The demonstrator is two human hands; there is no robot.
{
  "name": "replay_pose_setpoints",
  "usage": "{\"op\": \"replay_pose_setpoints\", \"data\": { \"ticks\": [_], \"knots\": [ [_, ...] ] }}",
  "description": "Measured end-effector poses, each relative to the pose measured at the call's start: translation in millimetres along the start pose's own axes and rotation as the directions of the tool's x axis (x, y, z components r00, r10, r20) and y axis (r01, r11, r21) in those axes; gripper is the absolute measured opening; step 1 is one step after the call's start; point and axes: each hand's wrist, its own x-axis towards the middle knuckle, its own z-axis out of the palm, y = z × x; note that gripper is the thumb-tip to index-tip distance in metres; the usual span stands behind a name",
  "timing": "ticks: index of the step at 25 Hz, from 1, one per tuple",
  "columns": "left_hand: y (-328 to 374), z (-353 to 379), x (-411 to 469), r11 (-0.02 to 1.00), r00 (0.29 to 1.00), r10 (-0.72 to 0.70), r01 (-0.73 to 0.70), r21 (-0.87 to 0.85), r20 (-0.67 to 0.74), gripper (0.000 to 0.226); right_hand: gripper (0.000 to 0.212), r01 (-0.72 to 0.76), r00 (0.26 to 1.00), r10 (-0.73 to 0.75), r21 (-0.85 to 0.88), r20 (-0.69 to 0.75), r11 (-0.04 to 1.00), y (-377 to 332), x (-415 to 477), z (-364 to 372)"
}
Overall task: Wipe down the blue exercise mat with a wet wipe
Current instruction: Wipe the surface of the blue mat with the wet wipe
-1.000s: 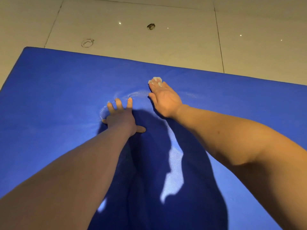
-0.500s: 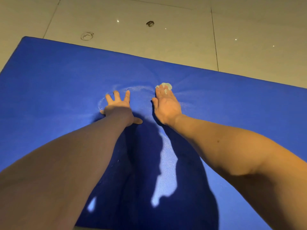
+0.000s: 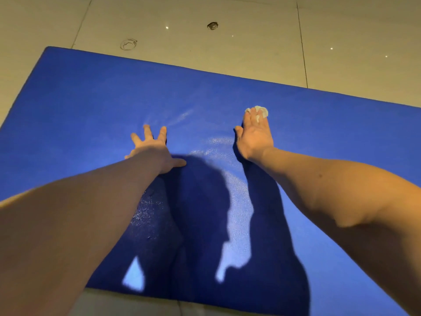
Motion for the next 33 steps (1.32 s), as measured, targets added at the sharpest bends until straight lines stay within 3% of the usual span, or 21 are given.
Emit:
{"op": "replay_pose_setpoints", "data": {
  "ticks": [2,4,7,12,18,22,24,26,30,33],
  "knots": [
    [-5,5,-2,1.000,1.000,0.025,-0.025,0.008,-0.011,0.127,0.062,0.104,0.995,-0.102,0.087,-0.022,0.991,-39,-8,3],
    [-5,8,-2,0.999,0.998,0.034,-0.033,0.026,-0.049,0.126,0.047,0.305,0.952,-0.305,0.159,-0.023,0.939,-72,-20,9],
    [-4,9,-2,0.999,0.996,0.033,-0.031,0.028,-0.081,0.125,0.044,0.442,0.893,-0.450,0.150,0.025,0.885,-68,-18,11],
    [-6,11,-2,0.999,0.994,0.044,-0.040,0.037,-0.102,0.122,0.058,0.265,0.964,-0.265,-0.025,-0.003,0.964,9,4,-3],
    [-6,11,1,0.998,0.994,0.030,-0.025,0.058,-0.105,0.125,0.057,0.149,0.989,-0.146,0.100,-0.034,0.984,-49,-21,3],
    [-5,10,0,0.997,0.993,0.029,-0.021,0.068,-0.118,0.127,0.030,0.372,0.927,-0.375,0.185,-0.020,0.910,-84,-59,15],
    [-6,8,-1,0.998,0.995,0.012,-0.006,0.062,-0.101,0.128,0.036,0.465,0.882,-0.471,0.137,0.007,0.874,-80,-57,15],
    [-6,6,-4,0.999,0.997,0.009,-0.005,0.047,-0.071,0.127,0.045,0.430,0.902,-0.431,0.069,0.004,0.900,-58,-47,9],
    [-8,9,-13,1.000,0.998,0.010,-0.011,0.000,-0.057,0.120,0.058,0.160,0.986,-0.153,-0.109,0.065,0.981,-2,-34,-2],
    [-9,17,-17,0.998,0.997,0.001,-0.005,-0.059,-0.077,0.112,0.062,0.042,0.998,-0.034,-0.156,0.051,0.987,-24,-37,0]
  ]
}}
